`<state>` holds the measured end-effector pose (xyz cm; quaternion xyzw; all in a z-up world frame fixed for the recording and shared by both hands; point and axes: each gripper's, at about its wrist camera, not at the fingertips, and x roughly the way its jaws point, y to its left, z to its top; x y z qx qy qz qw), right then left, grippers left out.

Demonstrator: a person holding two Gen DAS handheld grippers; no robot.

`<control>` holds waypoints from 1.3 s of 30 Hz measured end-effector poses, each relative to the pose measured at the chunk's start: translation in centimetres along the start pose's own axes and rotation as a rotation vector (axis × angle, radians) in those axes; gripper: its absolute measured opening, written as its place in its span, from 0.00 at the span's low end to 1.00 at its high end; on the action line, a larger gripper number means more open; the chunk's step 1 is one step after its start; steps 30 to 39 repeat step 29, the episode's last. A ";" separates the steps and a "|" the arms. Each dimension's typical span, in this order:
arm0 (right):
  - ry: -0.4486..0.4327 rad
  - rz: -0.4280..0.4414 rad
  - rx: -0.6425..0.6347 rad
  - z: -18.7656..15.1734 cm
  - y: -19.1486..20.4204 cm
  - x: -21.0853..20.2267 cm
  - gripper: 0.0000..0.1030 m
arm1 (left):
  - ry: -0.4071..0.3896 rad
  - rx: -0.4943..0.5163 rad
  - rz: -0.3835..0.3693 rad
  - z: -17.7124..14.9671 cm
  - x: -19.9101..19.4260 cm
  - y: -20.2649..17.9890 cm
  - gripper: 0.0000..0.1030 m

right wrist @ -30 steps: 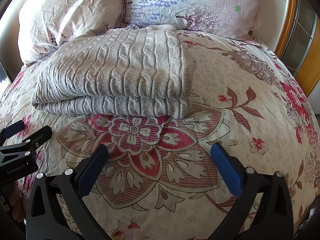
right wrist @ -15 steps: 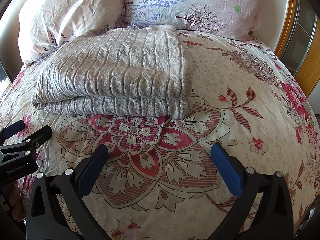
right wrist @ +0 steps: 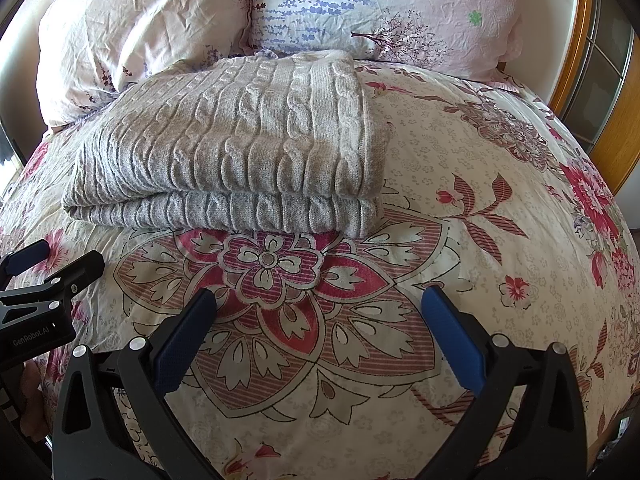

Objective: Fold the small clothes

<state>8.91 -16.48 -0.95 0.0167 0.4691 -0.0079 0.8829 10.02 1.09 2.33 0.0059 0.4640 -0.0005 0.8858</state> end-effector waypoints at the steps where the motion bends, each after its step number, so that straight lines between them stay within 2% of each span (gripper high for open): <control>1: 0.000 0.000 0.000 0.0 0.0 0.0 0.99 | 0.001 0.000 0.000 0.0 0.0 0.0 0.98; 39: -0.003 -0.001 0.001 -0.1 0.1 0.0 0.99 | 0.003 0.010 -0.007 0.1 0.1 0.0 0.98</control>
